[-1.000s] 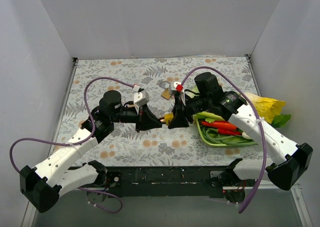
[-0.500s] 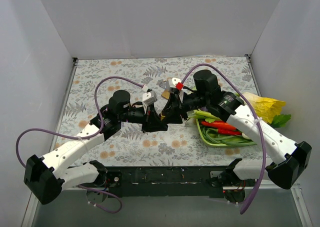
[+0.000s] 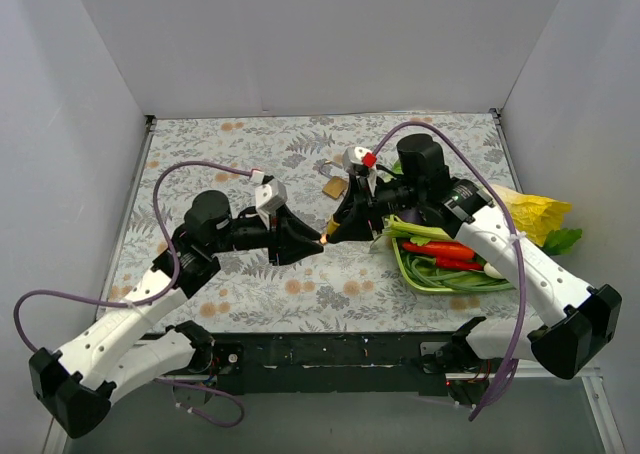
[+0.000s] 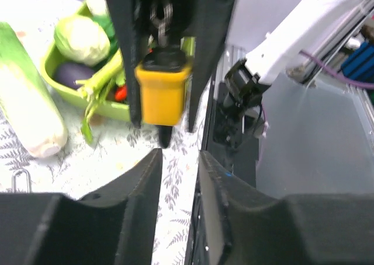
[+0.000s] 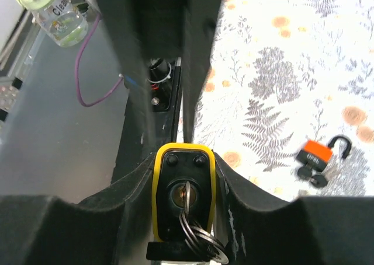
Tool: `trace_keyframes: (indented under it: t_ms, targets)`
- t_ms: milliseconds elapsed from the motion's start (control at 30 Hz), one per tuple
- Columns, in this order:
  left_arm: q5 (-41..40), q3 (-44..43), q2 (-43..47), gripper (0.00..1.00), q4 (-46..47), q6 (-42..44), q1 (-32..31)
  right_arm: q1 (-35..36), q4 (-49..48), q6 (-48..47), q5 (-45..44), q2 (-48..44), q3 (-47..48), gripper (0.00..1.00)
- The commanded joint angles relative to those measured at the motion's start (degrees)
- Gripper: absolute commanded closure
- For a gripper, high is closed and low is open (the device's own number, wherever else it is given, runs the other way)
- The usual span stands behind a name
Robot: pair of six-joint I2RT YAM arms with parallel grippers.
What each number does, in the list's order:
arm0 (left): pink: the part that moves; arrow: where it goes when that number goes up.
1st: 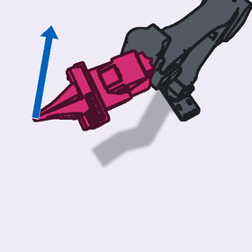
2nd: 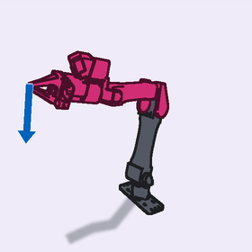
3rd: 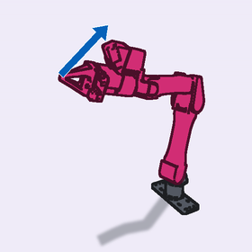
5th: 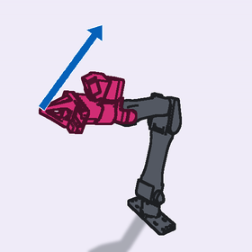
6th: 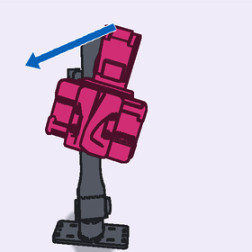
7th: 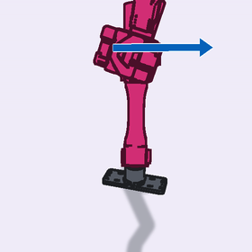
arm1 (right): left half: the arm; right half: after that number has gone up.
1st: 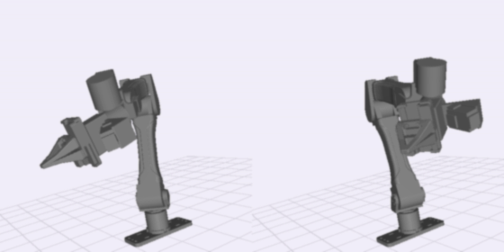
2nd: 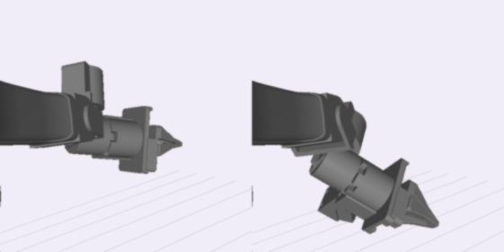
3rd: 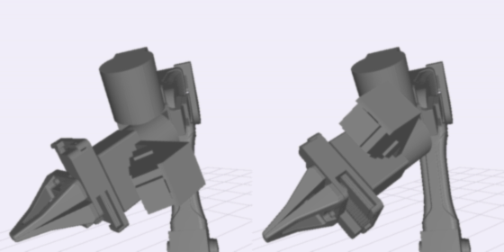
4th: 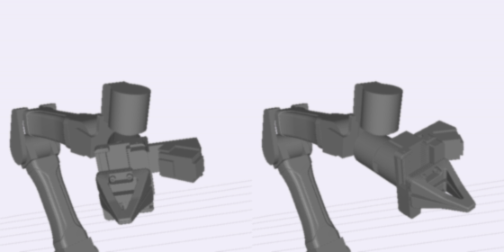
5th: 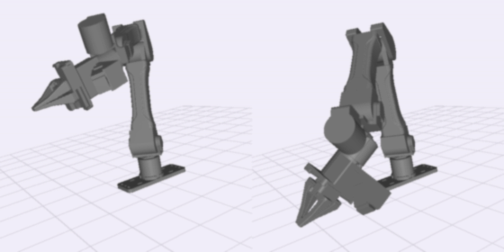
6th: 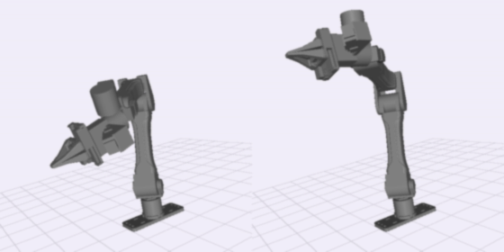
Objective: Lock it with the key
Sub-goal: Lock the lock.
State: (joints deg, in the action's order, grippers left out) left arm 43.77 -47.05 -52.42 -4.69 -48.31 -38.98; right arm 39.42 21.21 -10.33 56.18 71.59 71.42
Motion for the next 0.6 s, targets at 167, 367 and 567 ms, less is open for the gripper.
trace_keyframes:
  t_ms: [167, 367, 567]
  targets:
    - [2.37, 3.19, 5.05, 0.45, 10.31, -2.66, 1.45, -3.82, -11.0, 16.72, 4.64, -0.58, -0.66, 0.99]
    - [2.37, 2.4, 1.54, 0.36, 15.49, -6.17, 1.45, -3.82, -16.46, 22.01, 5.69, -0.84, -1.45, 0.99]
    - [-0.61, 1.69, 0.3, 0.41, 17.08, -9.25, 1.45, -3.65, -18.05, 22.81, 5.78, -1.89, -1.81, 0.99]
